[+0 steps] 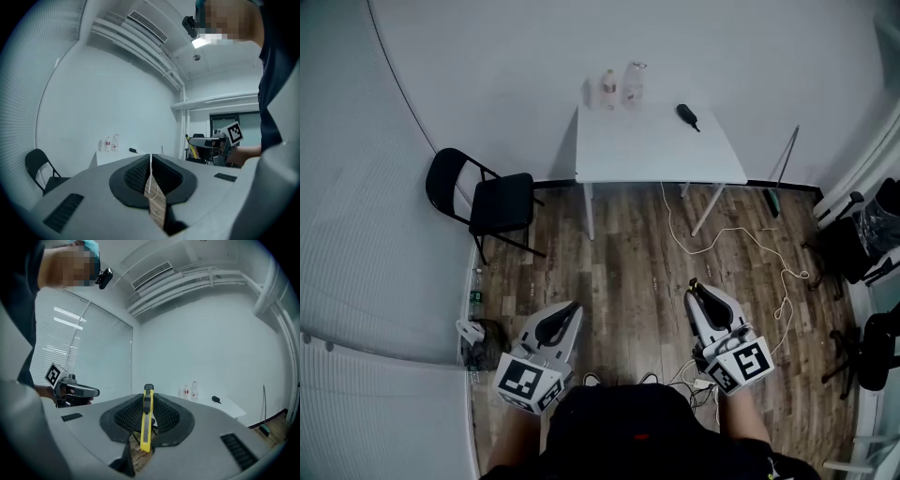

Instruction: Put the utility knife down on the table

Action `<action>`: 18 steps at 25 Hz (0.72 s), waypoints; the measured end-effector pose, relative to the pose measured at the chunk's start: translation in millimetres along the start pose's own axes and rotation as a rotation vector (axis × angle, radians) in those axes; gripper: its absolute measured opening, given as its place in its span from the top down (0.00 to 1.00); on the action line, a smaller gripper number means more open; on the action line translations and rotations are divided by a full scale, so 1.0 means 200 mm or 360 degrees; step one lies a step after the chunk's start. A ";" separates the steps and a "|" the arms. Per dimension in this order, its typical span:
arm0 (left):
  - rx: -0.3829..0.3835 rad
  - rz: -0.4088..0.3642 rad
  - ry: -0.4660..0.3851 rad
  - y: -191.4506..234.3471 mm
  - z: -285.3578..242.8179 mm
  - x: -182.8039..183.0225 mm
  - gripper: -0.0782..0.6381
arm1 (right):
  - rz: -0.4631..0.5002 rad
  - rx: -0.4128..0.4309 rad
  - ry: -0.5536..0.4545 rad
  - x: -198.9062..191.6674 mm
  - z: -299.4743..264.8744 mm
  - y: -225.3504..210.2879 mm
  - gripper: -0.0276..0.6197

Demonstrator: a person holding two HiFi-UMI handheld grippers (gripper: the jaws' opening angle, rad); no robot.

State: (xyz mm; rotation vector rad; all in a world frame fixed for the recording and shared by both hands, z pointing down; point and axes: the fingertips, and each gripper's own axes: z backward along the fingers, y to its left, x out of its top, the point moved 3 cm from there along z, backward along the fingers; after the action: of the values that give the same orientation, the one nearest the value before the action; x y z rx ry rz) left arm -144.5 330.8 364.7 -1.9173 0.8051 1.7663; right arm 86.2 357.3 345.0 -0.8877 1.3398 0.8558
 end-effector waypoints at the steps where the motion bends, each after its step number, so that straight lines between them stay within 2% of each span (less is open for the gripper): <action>1: -0.0005 0.0002 0.0000 0.03 0.02 -0.01 0.85 | 0.0004 -0.0006 0.0003 -0.01 -0.02 0.02 0.84; 6: -0.0035 0.0030 0.0025 0.14 0.11 -0.12 0.85 | 0.0001 -0.0045 -0.0010 -0.07 -0.05 0.16 0.84; 12: -0.0086 0.0074 0.0052 0.23 0.14 -0.19 0.85 | -0.0026 -0.0125 0.0065 -0.15 -0.07 0.17 0.84; 18: -0.0120 0.0033 0.0065 0.30 0.01 -0.23 0.85 | -0.0009 -0.0062 0.0068 -0.18 -0.25 0.08 0.84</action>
State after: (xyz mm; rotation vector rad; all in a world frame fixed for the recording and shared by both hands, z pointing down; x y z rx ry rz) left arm -186.3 292.6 415.1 -2.0065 0.7858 1.7988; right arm 48.0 318.4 378.0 -0.9442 1.3611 0.8651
